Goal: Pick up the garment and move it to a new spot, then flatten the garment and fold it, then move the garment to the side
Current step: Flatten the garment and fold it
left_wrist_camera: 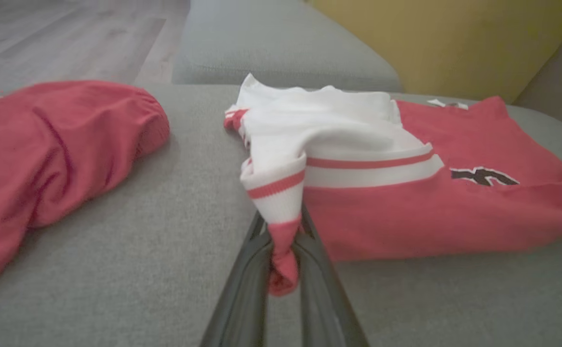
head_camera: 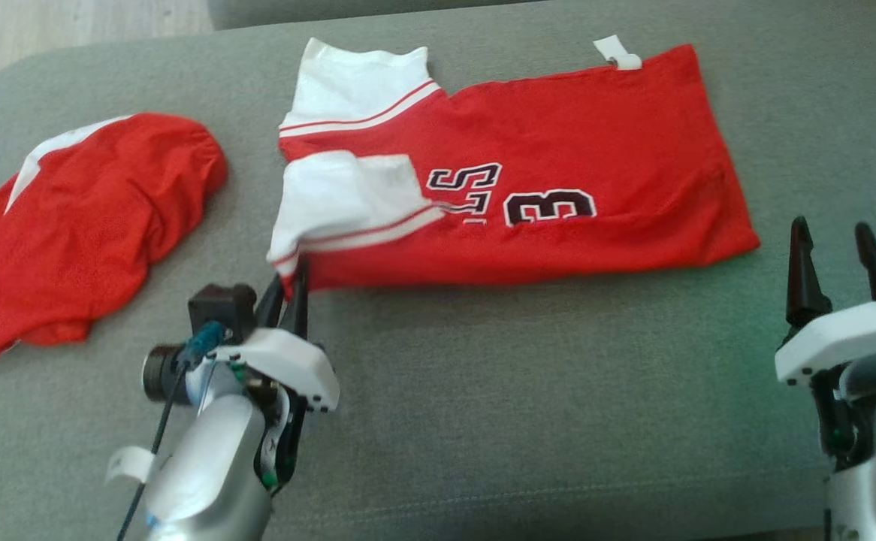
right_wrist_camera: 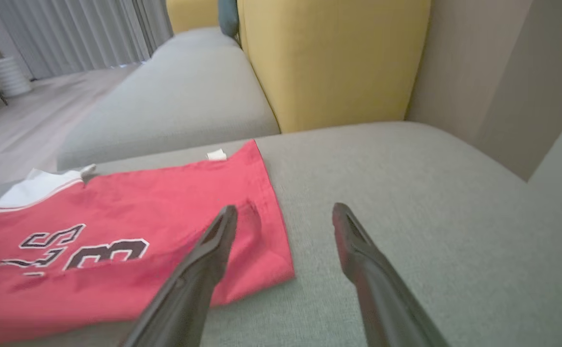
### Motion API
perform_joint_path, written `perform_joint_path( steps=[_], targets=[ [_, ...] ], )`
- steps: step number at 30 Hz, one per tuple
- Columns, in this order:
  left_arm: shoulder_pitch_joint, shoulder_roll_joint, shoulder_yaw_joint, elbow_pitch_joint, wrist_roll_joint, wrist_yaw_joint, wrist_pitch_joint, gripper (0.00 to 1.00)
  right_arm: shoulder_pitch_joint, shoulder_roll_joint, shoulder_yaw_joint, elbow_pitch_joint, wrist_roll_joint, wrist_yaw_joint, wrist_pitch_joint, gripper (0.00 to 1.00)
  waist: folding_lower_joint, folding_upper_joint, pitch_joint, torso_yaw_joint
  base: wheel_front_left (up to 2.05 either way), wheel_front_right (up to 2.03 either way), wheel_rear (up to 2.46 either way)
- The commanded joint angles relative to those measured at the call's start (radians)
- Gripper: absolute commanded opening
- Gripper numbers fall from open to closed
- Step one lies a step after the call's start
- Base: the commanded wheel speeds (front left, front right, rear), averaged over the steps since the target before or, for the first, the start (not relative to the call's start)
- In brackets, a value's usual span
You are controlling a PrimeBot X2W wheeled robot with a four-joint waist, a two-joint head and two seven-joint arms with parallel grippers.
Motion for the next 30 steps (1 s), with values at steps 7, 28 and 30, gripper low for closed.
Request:
perform_joint_path(
  steps=[7,28,30],
  targets=[
    [-0.04,0.028,0.019,-0.121,0.031,-0.001,-0.023,0.0,-0.127,-0.003,-0.028,0.122,-0.021,0.007,0.119,1.0,0.0,0.0,0.026,0.041,0.0,0.0,0.0],
    [-0.06,0.051,-0.027,-0.175,0.044,-0.015,-0.005,0.0,-0.366,-0.002,-0.143,0.46,-0.177,0.007,0.24,0.95,0.0,0.0,0.11,0.083,0.0,0.0,0.0],
    [-0.062,0.055,-0.025,-0.175,0.043,-0.012,-0.005,0.0,-0.375,-0.002,-0.14,0.479,-0.169,0.007,0.243,0.0,0.0,0.0,0.111,0.081,0.0,0.0,0.0]
  ],
)
